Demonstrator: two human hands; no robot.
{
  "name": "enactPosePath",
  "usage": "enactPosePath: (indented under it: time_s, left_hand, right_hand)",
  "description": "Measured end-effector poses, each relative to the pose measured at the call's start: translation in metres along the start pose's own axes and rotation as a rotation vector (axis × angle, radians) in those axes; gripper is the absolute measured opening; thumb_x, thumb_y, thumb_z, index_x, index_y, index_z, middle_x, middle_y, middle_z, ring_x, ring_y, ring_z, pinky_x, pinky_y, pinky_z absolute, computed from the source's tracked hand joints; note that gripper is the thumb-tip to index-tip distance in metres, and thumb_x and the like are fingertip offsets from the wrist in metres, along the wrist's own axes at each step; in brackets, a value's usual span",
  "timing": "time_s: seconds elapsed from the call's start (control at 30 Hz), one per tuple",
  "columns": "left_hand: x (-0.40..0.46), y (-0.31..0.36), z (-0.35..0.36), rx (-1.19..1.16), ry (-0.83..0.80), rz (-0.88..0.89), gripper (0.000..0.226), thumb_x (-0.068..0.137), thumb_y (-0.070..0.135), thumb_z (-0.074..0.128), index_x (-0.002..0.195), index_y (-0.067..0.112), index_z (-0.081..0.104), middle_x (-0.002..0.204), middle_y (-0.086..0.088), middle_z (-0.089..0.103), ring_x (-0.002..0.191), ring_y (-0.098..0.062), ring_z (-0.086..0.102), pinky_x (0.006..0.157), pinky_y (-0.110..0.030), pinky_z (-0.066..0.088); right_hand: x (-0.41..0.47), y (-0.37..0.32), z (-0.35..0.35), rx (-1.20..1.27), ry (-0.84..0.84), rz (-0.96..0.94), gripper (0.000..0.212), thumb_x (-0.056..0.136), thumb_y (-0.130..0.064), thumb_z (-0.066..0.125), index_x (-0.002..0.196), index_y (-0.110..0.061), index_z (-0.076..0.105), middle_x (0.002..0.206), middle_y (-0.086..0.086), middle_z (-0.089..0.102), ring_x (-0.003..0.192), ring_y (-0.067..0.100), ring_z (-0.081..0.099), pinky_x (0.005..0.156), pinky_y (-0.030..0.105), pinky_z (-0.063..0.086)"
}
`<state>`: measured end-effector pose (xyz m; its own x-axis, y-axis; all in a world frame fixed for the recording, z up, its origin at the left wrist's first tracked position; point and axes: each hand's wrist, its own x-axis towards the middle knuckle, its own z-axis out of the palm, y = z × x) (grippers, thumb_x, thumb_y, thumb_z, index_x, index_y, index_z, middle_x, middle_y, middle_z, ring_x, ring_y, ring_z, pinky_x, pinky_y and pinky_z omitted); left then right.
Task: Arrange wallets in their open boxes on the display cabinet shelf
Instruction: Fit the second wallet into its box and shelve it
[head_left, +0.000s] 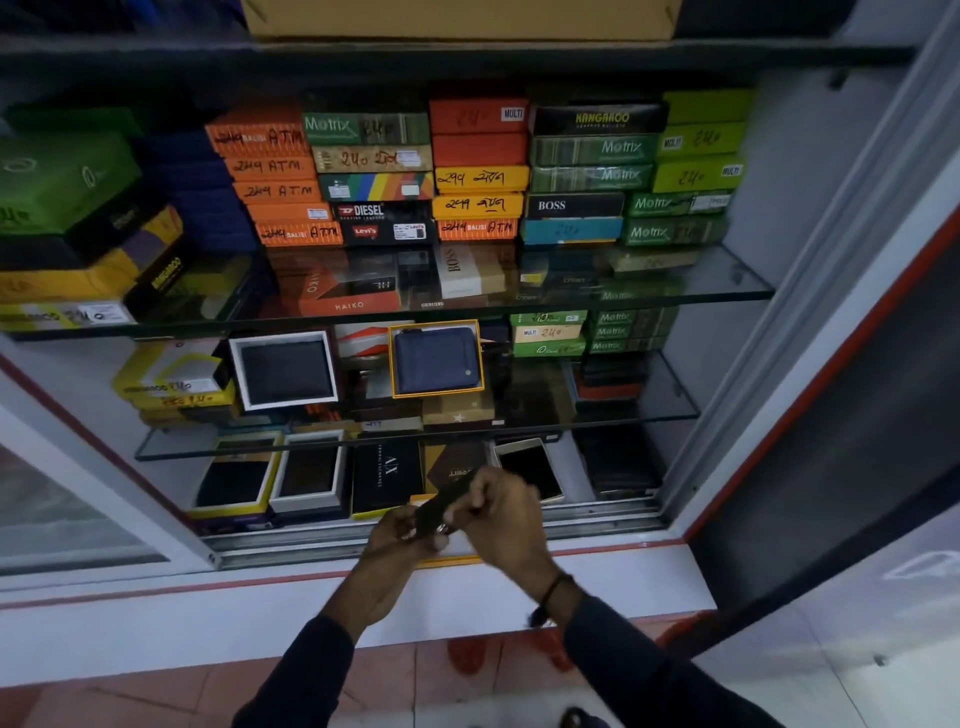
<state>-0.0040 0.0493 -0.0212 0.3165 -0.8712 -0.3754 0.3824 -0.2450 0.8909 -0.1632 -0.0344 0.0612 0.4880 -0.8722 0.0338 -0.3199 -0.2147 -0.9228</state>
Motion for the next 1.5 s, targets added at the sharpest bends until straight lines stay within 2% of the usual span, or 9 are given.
enactPosePath:
  time_s: [0.33, 0.53, 0.63, 0.73, 0.87, 1.03, 1.13, 1.3, 1.5]
  left_hand:
    - [-0.025, 0.025, 0.010, -0.165, -0.349, -0.081, 0.095, 0.057, 0.005, 0.095, 0.139, 0.012, 0.048, 0.135, -0.014, 0.065, 0.127, -0.035, 0.058, 0.098, -0.032, 0.054]
    - [-0.028, 0.033, 0.044, -0.024, -0.502, -0.077, 0.090, 0.068, -0.023, 0.072, 0.139, 0.025, 0.046, 0.122, -0.013, 0.069, 0.111, -0.032, 0.066, 0.082, -0.037, 0.060]
    - [-0.026, 0.041, 0.038, 0.046, -0.325, -0.002, 0.092, 0.068, -0.023, 0.077, 0.137, 0.031, 0.049, 0.131, -0.013, 0.065, 0.119, -0.036, 0.064, 0.087, -0.043, 0.060]
    - [-0.021, 0.051, 0.027, 0.196, -0.196, 0.072, 0.094, 0.064, -0.012, 0.087, 0.134, 0.039, 0.051, 0.136, -0.008, 0.060, 0.121, -0.034, 0.061, 0.085, -0.048, 0.061]
    - [-0.017, 0.050, 0.030, 0.360, -0.106, 0.170, 0.088, 0.076, 0.003, 0.085, 0.139, 0.045, 0.041, 0.130, 0.000, 0.064, 0.114, -0.020, 0.064, 0.080, -0.031, 0.062]
    - [-0.014, 0.011, 0.032, 1.334, 0.231, 1.162, 0.038, 0.077, 0.005, 0.080, 0.112, 0.014, 0.070, 0.116, -0.010, 0.073, 0.113, -0.025, 0.065, 0.092, -0.047, 0.059]
    - [-0.016, -0.002, 0.030, 1.474, 0.219, 1.303, 0.030, 0.077, 0.017, 0.083, 0.104, 0.011, 0.070, 0.116, -0.013, 0.062, 0.110, -0.029, 0.058, 0.091, -0.042, 0.054]
    - [-0.019, -0.004, 0.026, 1.182, 0.189, 0.993, 0.037, 0.080, 0.010, 0.079, 0.115, 0.016, 0.065, 0.114, -0.004, 0.063, 0.105, -0.015, 0.062, 0.087, -0.025, 0.056]
    - [0.002, 0.010, 0.025, 0.667, 0.406, 0.311, 0.020, 0.089, 0.024, 0.074, 0.105, 0.013, 0.074, 0.091, 0.007, 0.071, 0.088, -0.014, 0.069, 0.062, -0.009, 0.050]
  right_hand:
    - [0.041, 0.026, -0.066, 0.548, -0.154, 0.514, 0.046, 0.059, -0.014, 0.090, 0.094, -0.002, 0.062, 0.100, 0.017, 0.069, 0.085, 0.028, 0.062, 0.068, 0.033, 0.050]
    - [0.021, 0.054, -0.042, 0.746, -0.473, 0.380, 0.048, 0.042, -0.054, 0.092, 0.073, -0.020, 0.078, 0.065, -0.005, 0.073, 0.061, 0.009, 0.070, 0.061, 0.024, 0.059]
    - [0.028, 0.070, -0.042, 0.784, -0.321, 0.587, 0.081, 0.058, -0.057, 0.086, 0.118, -0.006, 0.068, 0.103, 0.015, 0.075, 0.099, 0.030, 0.072, 0.092, 0.045, 0.058]
    - [0.028, 0.069, -0.054, 0.683, -0.315, 0.675, 0.057, 0.086, -0.051, 0.065, 0.127, -0.011, 0.062, 0.127, 0.018, 0.066, 0.121, 0.037, 0.060, 0.105, 0.049, 0.049]
    - [0.027, 0.062, -0.060, 0.495, -0.277, 0.397, 0.043, 0.077, -0.021, 0.079, 0.116, -0.006, 0.068, 0.120, 0.018, 0.070, 0.115, 0.037, 0.064, 0.083, 0.036, 0.059]
    - [0.020, 0.065, -0.048, -0.358, 0.007, -0.324, 0.027, 0.070, -0.005, 0.080, 0.093, -0.014, 0.071, 0.106, 0.000, 0.073, 0.100, 0.015, 0.067, 0.092, 0.025, 0.056]
    - [0.007, 0.079, -0.047, -0.575, 0.037, -0.550, 0.024, 0.071, -0.005, 0.080, 0.091, -0.014, 0.069, 0.108, 0.000, 0.071, 0.101, 0.016, 0.064, 0.089, 0.017, 0.049]
    - [0.006, 0.082, -0.044, -0.308, 0.027, -0.277, 0.030, 0.071, -0.006, 0.081, 0.098, -0.017, 0.074, 0.101, -0.006, 0.072, 0.093, 0.000, 0.064, 0.087, 0.008, 0.048]
    - [0.042, 0.084, -0.012, 0.087, -0.099, 0.275, 0.038, 0.053, -0.023, 0.094, 0.083, -0.026, 0.071, 0.099, 0.014, 0.074, 0.098, 0.030, 0.071, 0.089, 0.042, 0.059]
